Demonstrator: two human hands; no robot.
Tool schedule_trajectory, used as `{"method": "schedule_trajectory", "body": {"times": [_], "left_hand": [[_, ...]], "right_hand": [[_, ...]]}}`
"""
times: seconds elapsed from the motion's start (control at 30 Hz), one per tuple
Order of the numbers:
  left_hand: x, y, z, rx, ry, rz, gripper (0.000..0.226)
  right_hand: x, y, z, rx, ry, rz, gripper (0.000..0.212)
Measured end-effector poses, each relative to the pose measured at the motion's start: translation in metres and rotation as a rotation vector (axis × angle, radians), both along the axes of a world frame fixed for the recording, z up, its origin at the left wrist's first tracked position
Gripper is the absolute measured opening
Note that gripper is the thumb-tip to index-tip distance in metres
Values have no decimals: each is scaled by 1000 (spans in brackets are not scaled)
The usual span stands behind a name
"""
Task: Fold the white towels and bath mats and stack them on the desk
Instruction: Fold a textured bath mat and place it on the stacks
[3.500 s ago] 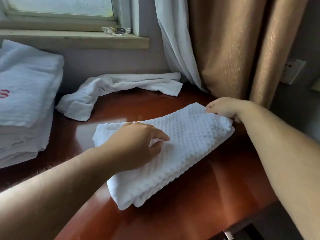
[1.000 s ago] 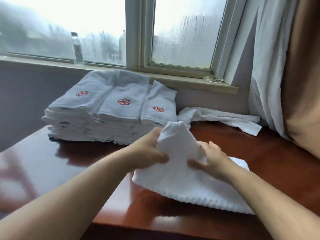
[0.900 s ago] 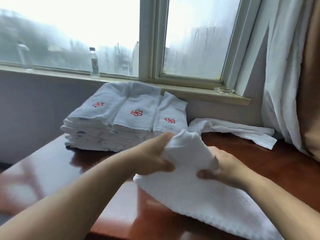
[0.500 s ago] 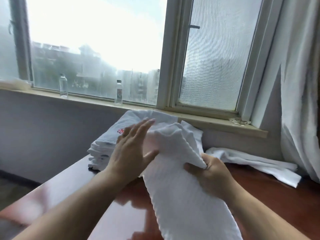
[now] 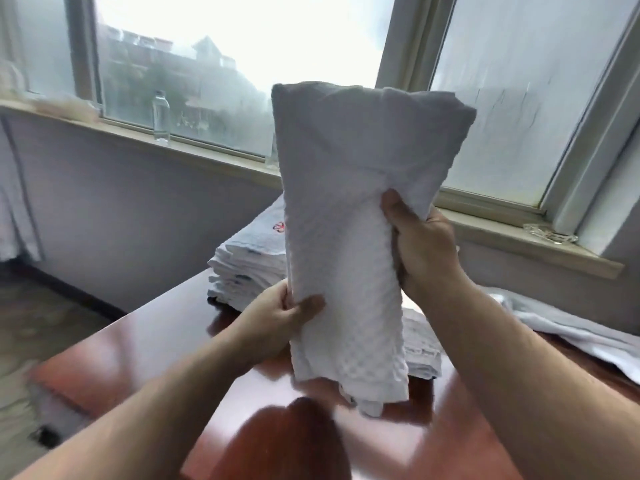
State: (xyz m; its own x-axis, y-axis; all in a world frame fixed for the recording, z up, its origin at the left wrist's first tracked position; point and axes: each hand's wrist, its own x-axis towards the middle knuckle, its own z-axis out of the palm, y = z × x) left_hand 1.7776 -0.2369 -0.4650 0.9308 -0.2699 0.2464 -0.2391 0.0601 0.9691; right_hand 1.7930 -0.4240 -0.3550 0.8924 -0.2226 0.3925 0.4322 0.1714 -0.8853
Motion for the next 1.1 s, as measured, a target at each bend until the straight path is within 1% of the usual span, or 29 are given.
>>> {"method": "schedule_trajectory", "body": {"times": [0.1,0.17,0.2,0.23,0.3,0.33,0.4,0.47,0.5,0.53,0.57,0.63,0.67,0.7,0.8,0.83,0.87,0.97,1.0,1.07,1.1], "left_hand": [[34,12,9,-4,-38,193,12],[61,24,29,30,-56,324,9],[77,31,41,35,-79,373,9],[92,38,54,30,-112,406,11],[123,50,82,10,-170,430,24],[138,55,91,18,-169,418,31],[172,62,95,114,-113,411,33],[204,69,83,297,11,434,32],[217,71,74,383,92,425,36],[228,74,67,454,162,400,41],[237,77,59,504,212,381,45],[251,79,55,525,222,365,43],[255,86,47,519,240,383,42],[257,87,51,514,226,386,43],[254,94,63,396,237,270,40],[255,97,68,401,235,266,38],[255,100,73,464,212,278,38],[251,96,77,790,96,442,40],[249,93,76,837,46,520,39],[242,84,77,799,-82,644,42],[238,78,80,767,-165,667,43]], "right_hand": [[49,14,13,-38,-1,32,11],[86,21,30,-54,-27,70,10],[108,23,39,-41,-39,78,11],[132,25,48,-22,-40,63,18],[180,28,62,-7,-11,3,36],[205,27,62,-31,15,-40,40],[255,21,52,-128,141,-66,43],[291,14,19,-283,352,55,36],[302,12,-3,-352,445,110,32],[309,9,-25,-398,497,127,30],[316,7,-44,-422,503,95,33],[323,4,-60,-431,428,33,42],[328,11,-74,-429,399,60,43],[326,10,-69,-406,365,71,42],[316,4,-60,-332,246,35,44],[313,5,-59,-338,221,15,46],[311,6,-58,-351,208,5,46],[307,11,-59,-418,238,-36,34],[305,12,-59,-473,227,-84,30],[302,11,-60,-536,148,-263,26],[299,10,-60,-516,94,-343,26]]}}
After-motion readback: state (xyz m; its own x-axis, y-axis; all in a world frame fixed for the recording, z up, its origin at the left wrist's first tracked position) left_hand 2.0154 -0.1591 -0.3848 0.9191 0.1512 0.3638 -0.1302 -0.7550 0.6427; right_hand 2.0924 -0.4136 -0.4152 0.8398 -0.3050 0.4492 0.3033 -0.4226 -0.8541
